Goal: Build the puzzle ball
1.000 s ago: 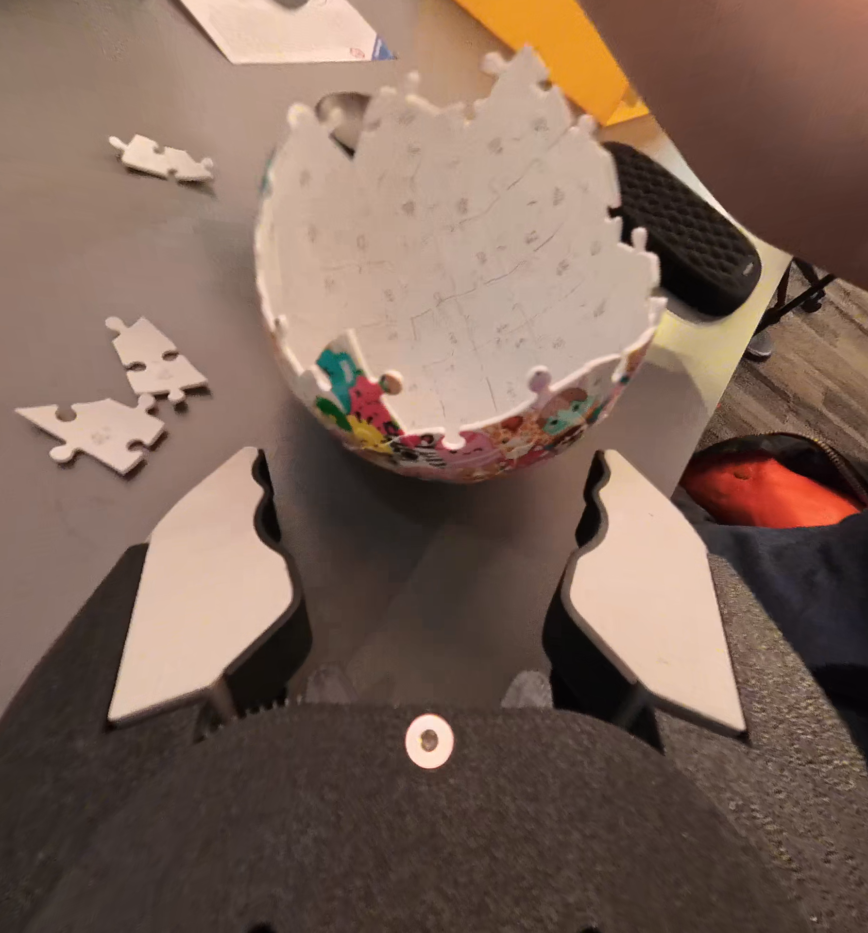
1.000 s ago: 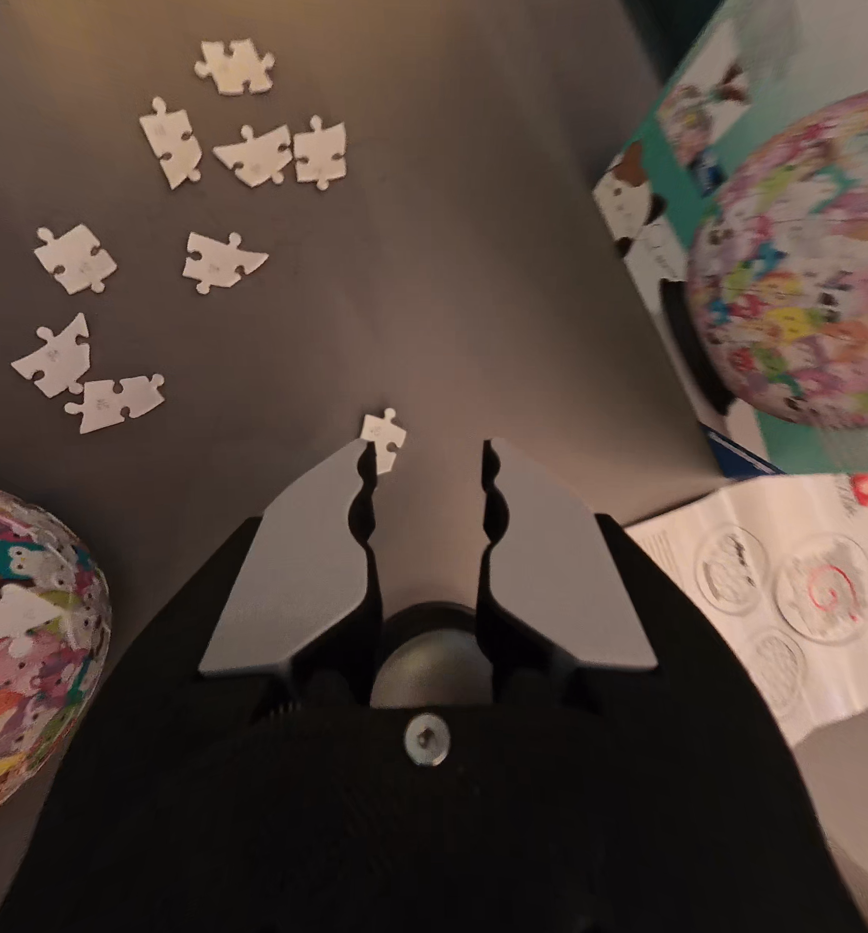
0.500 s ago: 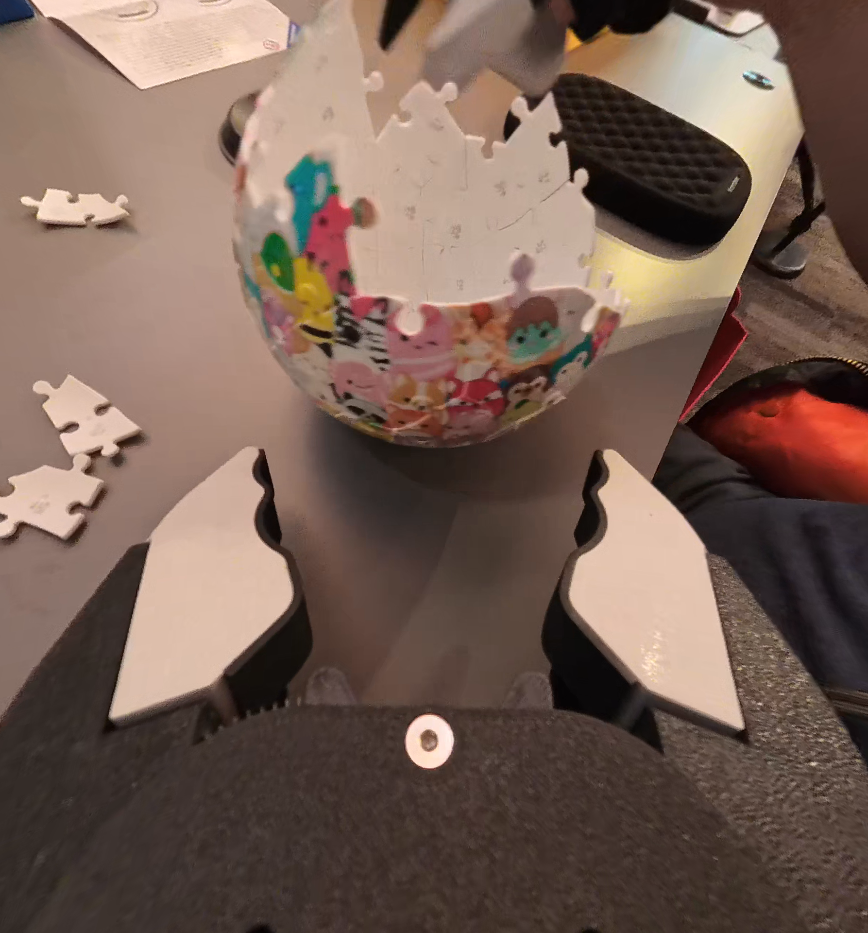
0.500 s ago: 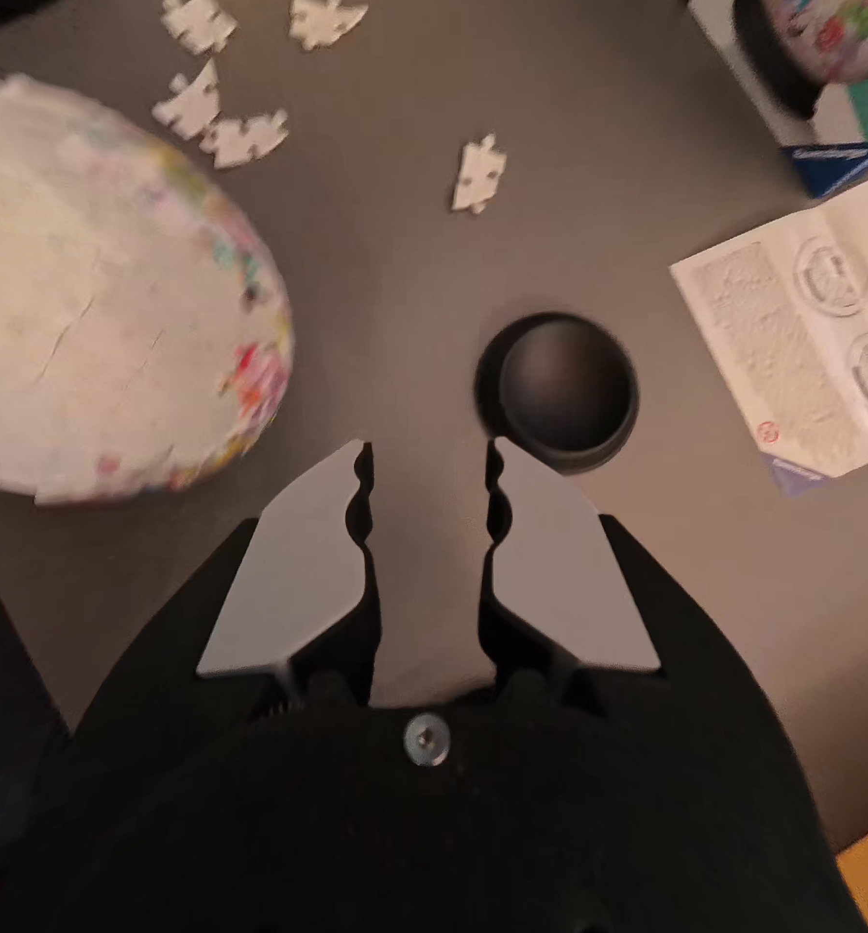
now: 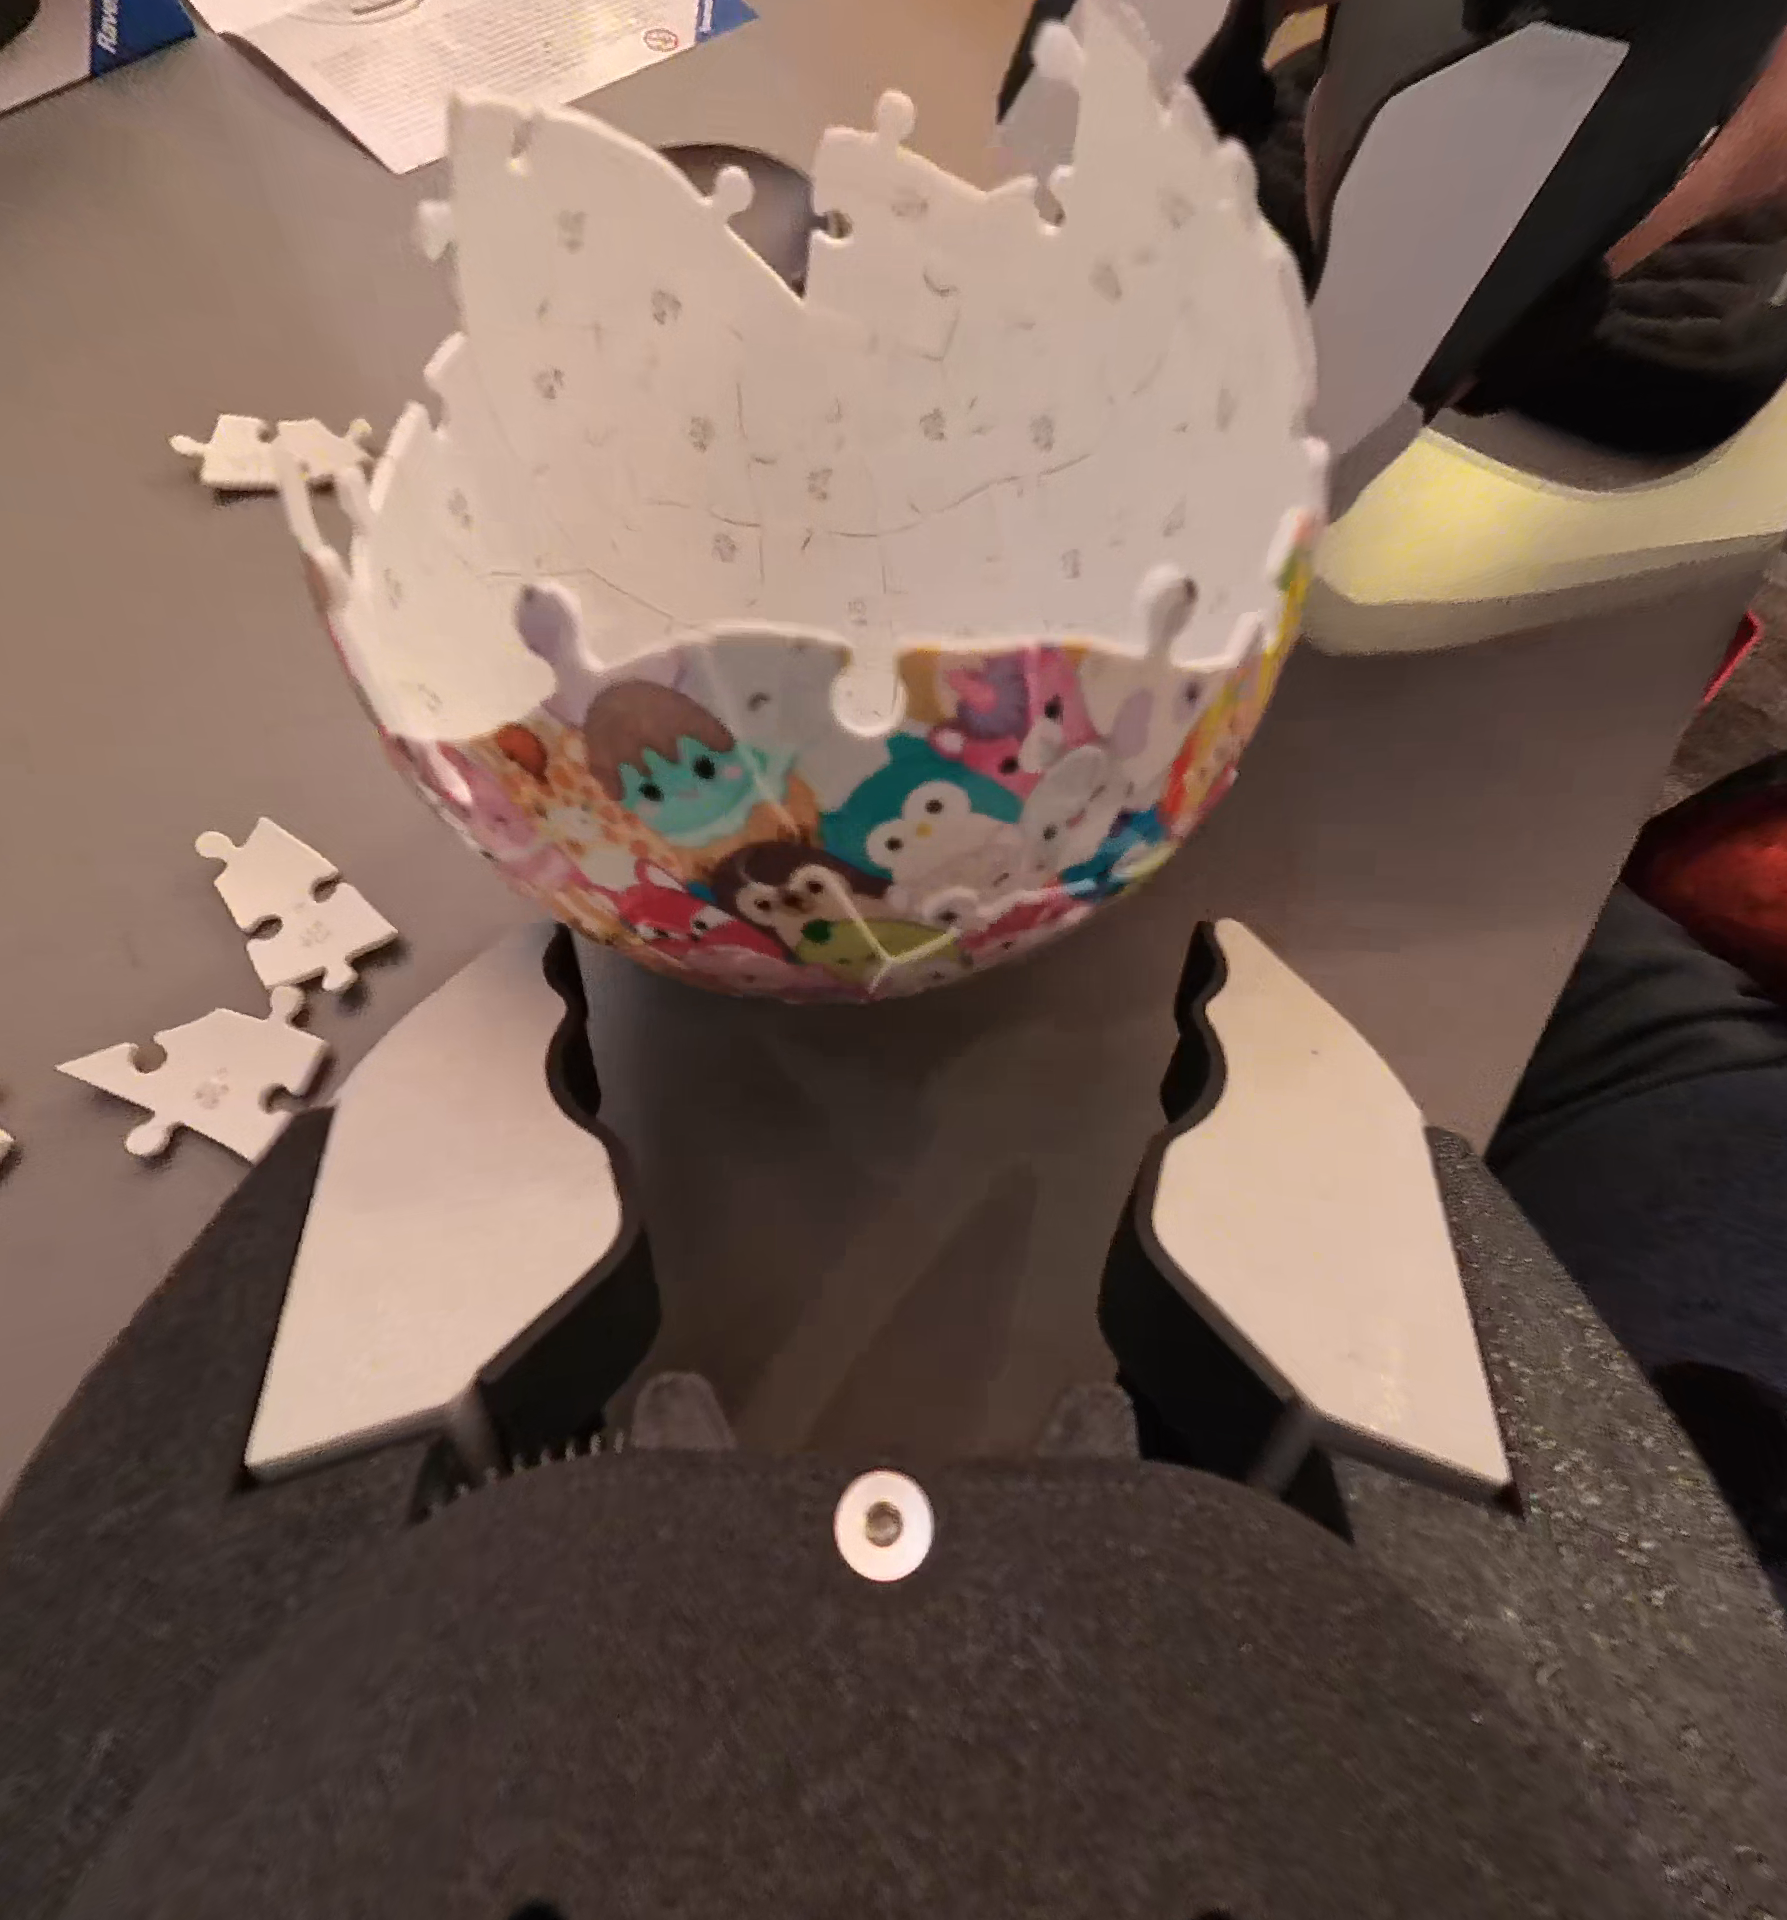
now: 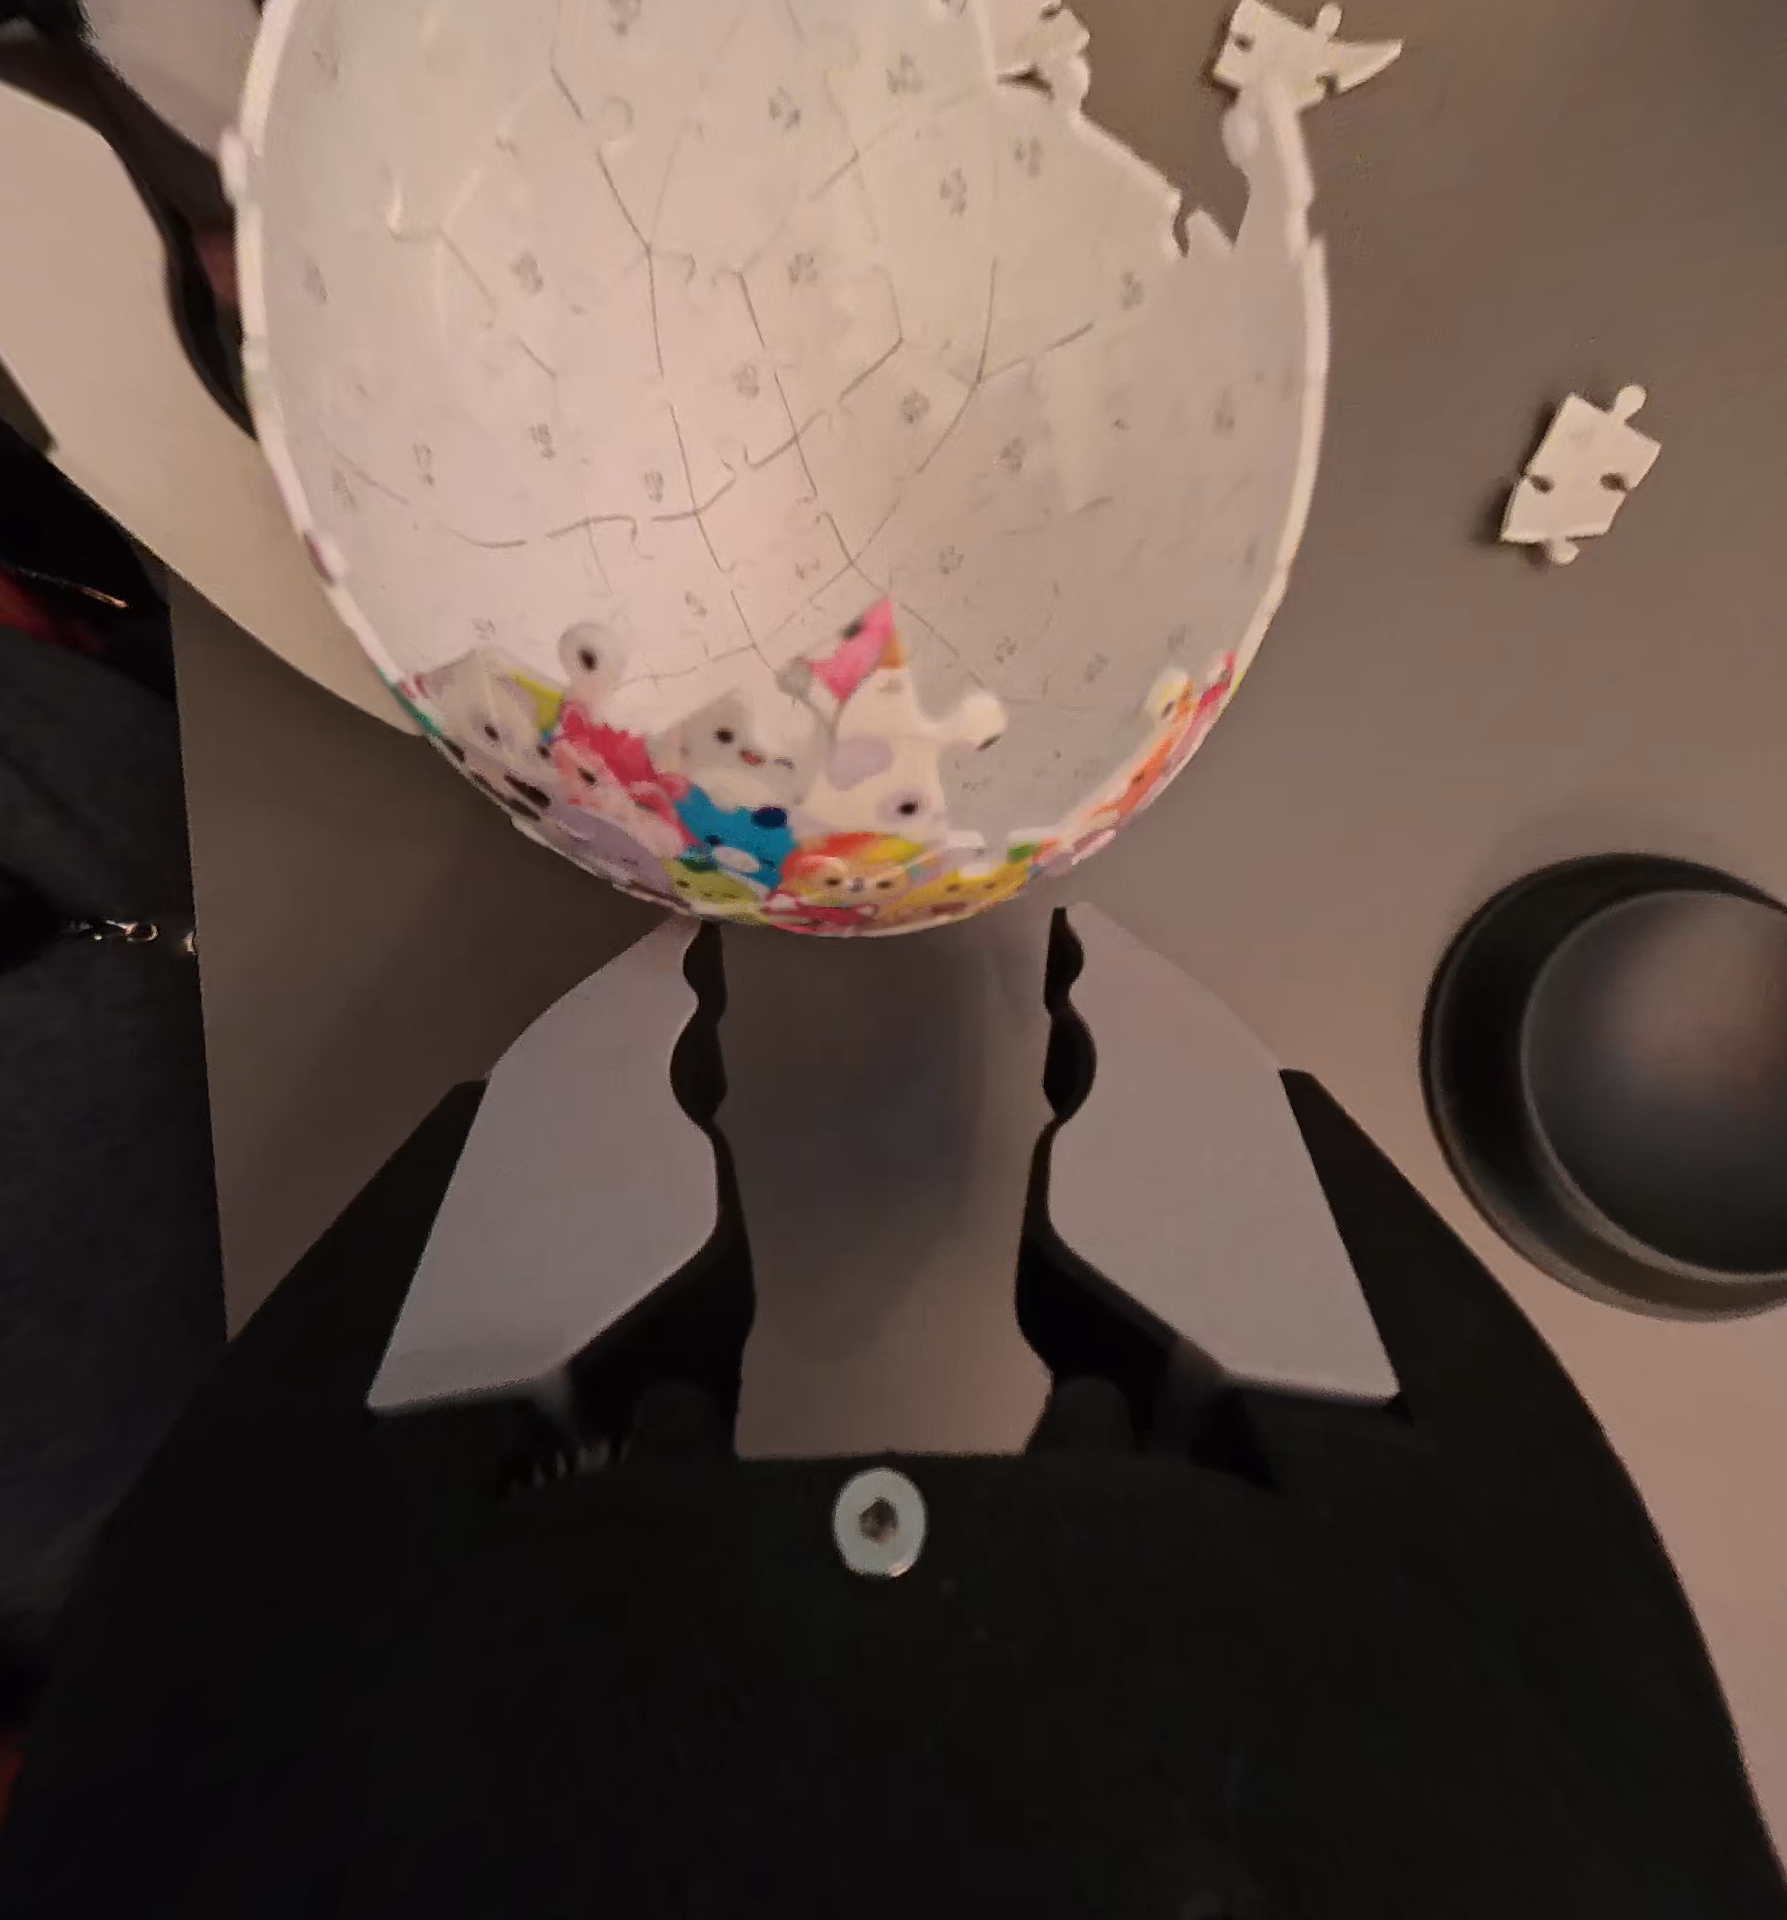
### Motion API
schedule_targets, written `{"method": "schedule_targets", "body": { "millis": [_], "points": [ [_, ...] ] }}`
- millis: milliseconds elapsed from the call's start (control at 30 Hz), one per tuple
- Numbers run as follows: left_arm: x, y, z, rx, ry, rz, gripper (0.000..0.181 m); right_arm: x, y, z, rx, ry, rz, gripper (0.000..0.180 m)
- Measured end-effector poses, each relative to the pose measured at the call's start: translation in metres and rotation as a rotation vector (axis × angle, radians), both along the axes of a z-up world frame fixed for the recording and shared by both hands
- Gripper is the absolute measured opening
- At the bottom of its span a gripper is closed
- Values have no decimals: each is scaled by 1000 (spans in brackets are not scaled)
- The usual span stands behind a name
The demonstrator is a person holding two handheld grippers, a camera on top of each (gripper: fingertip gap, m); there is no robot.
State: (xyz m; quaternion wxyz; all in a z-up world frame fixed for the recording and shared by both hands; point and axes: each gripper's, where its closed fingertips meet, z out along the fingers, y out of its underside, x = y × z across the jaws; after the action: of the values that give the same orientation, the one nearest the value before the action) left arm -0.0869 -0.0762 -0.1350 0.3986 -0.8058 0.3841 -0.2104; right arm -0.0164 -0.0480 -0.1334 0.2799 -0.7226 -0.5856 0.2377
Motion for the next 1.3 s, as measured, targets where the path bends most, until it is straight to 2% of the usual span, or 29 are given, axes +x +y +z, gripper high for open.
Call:
{"method": "schedule_targets", "body": {
  "millis": [133, 533, 1000, 1133, 1300],
  "points": [
    [1, 14, 0, 27, 44, 19, 110, -3, 7, 3, 5, 27, 32, 59],
    [2, 76, -5, 16, 83, 49, 111, 0, 70, 4, 46, -17, 40, 59],
    [3, 72, -7, 13, 68, 87, 111, 3, 70, 9, 41, -7, -15, 59],
    [-12, 54, 0, 11, 64, 143, 114, 15, 61, 22, 26, 37, -141, 60],
    [-59, 32, 17, 3, 44, 394, 118, 47, 31, 25, -37, 160, -592, 66]
  ]
}}
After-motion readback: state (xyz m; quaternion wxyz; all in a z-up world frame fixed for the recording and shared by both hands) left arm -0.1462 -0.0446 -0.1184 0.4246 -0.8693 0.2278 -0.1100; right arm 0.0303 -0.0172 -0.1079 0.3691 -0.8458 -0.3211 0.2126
